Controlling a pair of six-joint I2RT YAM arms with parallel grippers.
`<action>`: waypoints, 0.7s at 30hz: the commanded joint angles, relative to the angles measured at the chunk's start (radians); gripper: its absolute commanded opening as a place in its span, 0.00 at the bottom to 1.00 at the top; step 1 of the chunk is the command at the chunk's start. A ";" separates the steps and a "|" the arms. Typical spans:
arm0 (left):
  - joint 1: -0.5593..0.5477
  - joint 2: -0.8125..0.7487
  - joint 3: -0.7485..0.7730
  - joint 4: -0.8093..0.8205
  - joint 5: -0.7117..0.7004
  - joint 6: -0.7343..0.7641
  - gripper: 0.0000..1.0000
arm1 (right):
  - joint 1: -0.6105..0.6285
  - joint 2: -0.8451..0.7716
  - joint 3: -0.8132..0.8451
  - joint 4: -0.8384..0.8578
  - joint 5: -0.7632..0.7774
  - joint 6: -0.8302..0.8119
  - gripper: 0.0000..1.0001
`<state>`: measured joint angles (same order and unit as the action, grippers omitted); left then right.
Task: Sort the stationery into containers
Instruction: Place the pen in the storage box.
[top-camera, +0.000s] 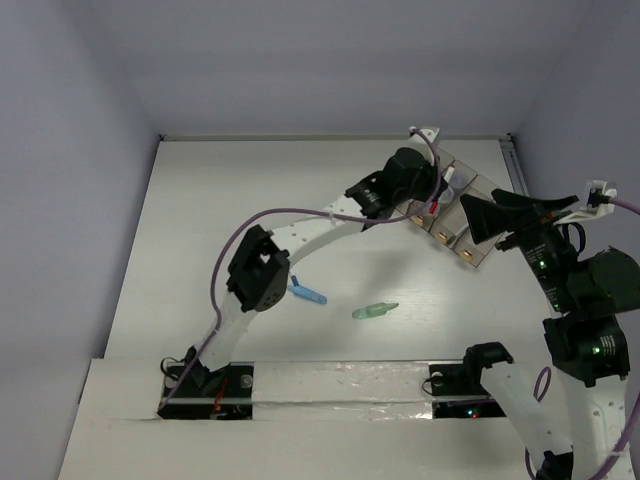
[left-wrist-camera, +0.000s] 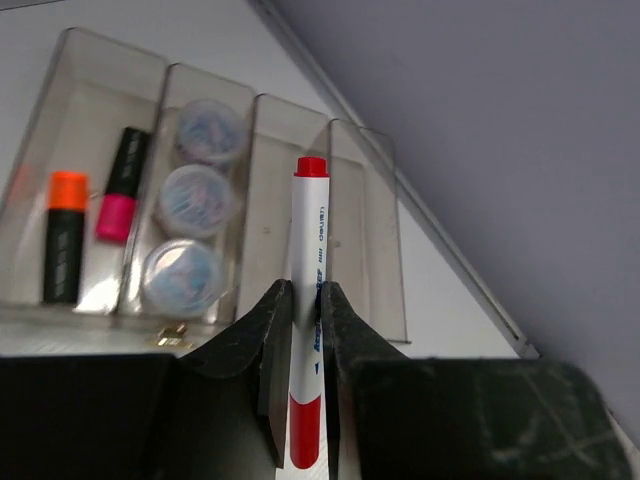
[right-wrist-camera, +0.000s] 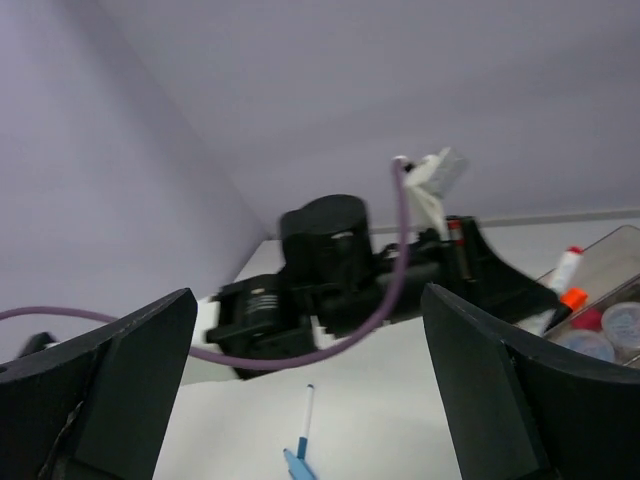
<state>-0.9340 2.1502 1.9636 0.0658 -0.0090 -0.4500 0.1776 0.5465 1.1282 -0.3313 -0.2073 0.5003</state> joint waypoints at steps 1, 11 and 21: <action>-0.031 0.124 0.222 0.071 0.106 0.045 0.00 | -0.001 -0.011 -0.024 -0.005 -0.050 0.027 1.00; -0.031 0.404 0.481 0.241 0.195 -0.032 0.00 | -0.001 -0.068 -0.094 0.003 -0.133 0.053 1.00; -0.031 0.530 0.580 0.287 0.179 -0.049 0.00 | -0.001 -0.089 -0.110 0.014 -0.202 0.064 1.00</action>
<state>-0.9665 2.6762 2.4683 0.2581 0.1642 -0.4850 0.1776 0.4637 1.0245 -0.3489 -0.3641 0.5549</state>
